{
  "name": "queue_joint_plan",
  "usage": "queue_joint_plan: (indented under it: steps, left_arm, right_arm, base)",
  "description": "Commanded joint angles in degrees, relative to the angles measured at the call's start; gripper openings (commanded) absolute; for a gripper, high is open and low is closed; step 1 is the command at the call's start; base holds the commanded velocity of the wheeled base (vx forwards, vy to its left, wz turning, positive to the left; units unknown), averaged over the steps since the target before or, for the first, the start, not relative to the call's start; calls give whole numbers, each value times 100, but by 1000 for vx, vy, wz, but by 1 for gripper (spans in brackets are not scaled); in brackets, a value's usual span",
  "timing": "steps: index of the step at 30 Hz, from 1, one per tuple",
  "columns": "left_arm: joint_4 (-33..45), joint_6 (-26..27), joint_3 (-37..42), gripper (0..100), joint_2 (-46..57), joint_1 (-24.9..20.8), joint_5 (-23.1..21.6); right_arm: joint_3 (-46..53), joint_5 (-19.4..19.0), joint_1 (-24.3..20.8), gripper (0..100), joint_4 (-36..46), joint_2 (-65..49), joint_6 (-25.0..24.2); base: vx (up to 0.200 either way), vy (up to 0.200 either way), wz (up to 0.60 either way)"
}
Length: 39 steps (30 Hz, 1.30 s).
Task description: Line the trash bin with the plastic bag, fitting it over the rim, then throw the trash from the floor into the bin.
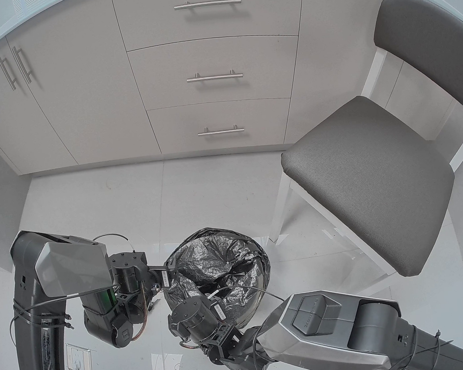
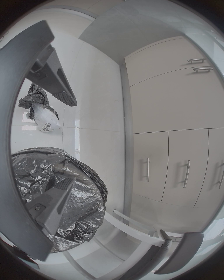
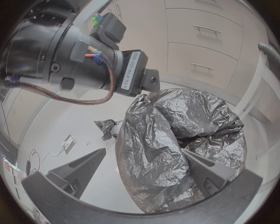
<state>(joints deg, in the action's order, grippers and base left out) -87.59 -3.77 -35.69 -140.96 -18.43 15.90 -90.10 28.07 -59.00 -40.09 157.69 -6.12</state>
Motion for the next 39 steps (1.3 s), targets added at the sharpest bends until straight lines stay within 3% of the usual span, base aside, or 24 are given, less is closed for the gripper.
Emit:
queue_joint_plan:
  steps: [1,13,29,39]
  left_arm:
    - [-4,-1,-8,100,-10,-2,1]
    - [-4,-1,-34,100,-10,6,1]
    - [-4,-10,-25,100,7,15,1]
    - [-4,-10,19,100,192,59,10]
  right_arm:
    - [1,-13,38,100,10,-10,-3]
    - [766,-197,20,100,-33,-344,-38]
    - [968,-171,-129,100,-77,-651,-188]
    - [1988,-65,-384,100,-104,-1732,-311]
  base:
    - [0,0,0]
    - [0,0,0]
    - [0,0,0]
    - [0,0,0]
